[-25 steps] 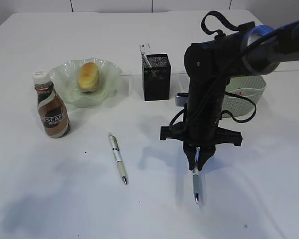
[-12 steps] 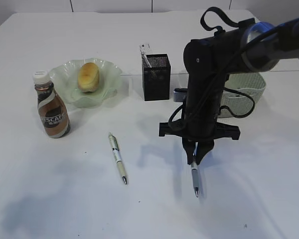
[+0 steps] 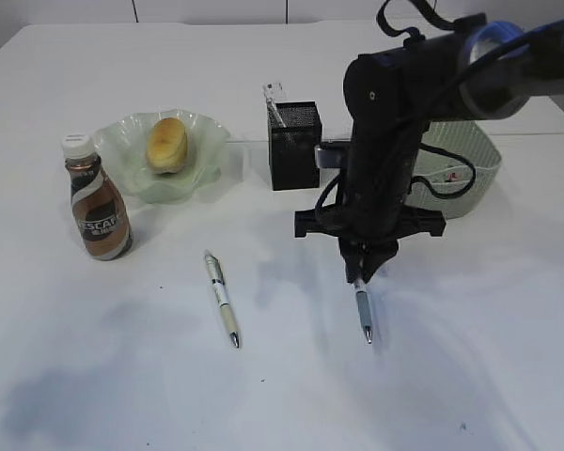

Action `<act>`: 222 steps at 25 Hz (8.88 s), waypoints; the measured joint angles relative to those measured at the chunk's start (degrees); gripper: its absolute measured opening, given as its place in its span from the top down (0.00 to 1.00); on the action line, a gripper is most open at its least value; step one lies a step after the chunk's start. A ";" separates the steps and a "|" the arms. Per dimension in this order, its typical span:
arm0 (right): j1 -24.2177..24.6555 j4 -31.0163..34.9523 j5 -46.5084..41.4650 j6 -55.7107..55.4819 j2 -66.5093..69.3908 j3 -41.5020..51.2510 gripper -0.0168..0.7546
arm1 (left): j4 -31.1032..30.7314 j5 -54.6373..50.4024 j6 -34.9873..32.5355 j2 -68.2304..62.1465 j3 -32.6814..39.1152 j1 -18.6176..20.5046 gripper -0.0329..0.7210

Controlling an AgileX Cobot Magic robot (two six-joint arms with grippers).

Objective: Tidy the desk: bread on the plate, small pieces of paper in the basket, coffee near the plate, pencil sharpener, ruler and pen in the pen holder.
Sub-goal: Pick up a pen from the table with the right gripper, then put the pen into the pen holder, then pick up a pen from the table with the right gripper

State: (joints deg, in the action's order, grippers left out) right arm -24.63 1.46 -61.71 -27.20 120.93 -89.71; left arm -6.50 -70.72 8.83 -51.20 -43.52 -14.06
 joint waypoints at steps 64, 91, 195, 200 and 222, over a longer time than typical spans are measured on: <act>5.45 -30.95 69.76 1.04 1.20 -7.78 0.87 | 0.90 -0.08 0.00 0.00 0.00 0.00 0.34; 7.50 -32.58 71.44 4.47 11.19 -15.04 0.87 | 0.90 -0.08 0.00 0.00 0.00 0.00 0.34; -7.10 5.43 -8.69 15.55 -3.36 -20.17 0.68 | 7.28 -0.08 0.10 0.00 0.00 0.00 0.34; -9.92 5.81 -8.69 14.25 -3.36 -20.17 0.57 | 7.64 -0.08 0.10 0.00 0.00 0.00 0.34; -11.67 7.20 -8.45 14.24 11.24 -32.01 0.46 | 9.86 -0.08 0.10 0.00 0.00 0.00 0.34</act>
State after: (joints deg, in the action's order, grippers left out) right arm -36.30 8.67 -70.16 -12.96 132.18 -121.73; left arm 3.36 -70.80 8.93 -51.20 -43.52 -14.06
